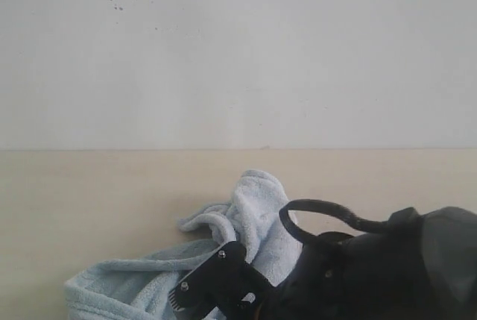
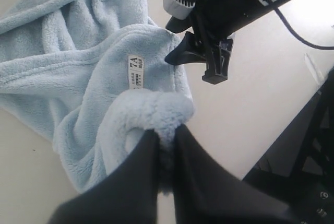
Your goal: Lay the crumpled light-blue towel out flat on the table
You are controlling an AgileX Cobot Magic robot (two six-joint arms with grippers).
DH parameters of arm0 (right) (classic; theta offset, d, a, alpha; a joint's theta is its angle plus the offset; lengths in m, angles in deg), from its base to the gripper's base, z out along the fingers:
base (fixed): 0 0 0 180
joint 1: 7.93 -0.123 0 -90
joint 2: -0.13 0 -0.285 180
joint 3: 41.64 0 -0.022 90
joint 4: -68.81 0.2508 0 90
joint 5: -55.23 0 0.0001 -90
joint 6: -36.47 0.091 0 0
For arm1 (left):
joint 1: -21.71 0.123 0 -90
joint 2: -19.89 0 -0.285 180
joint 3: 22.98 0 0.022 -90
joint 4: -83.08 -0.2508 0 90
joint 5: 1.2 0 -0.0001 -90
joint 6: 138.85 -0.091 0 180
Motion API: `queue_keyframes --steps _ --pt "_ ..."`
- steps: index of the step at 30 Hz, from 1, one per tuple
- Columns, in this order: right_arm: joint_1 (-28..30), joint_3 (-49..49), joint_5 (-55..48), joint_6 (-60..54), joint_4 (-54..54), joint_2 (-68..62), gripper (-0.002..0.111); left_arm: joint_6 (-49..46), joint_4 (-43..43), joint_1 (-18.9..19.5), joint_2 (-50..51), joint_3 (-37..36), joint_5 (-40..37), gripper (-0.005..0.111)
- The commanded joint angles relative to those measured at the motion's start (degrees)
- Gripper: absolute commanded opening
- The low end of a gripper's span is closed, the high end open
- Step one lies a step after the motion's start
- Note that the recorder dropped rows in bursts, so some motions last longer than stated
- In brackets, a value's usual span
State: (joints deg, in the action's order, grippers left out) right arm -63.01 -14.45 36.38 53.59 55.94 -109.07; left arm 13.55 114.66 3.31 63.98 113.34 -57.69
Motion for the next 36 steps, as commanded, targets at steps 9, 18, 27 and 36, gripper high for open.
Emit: queue_keyframes --steps 9,18,27,36 --pt "1.98 0.26 2.89 -0.67 -0.12 -2.58 0.03 -0.43 0.52 -0.19 -0.18 -0.26 1.1 0.004" --pt "1.98 -1.69 7.49 -0.55 1.29 -0.07 0.0 -0.93 0.34 -0.44 -0.18 -0.26 1.22 0.004" --pt "1.41 -6.45 6.05 -1.42 3.4 5.98 0.0 -0.93 -6.53 -1.65 -0.18 -1.75 1.41 0.004" --pt "-1.44 -6.72 5.35 -3.55 3.4 7.31 0.0 -0.26 -6.23 -1.65 -0.18 -3.63 5.93 0.043"
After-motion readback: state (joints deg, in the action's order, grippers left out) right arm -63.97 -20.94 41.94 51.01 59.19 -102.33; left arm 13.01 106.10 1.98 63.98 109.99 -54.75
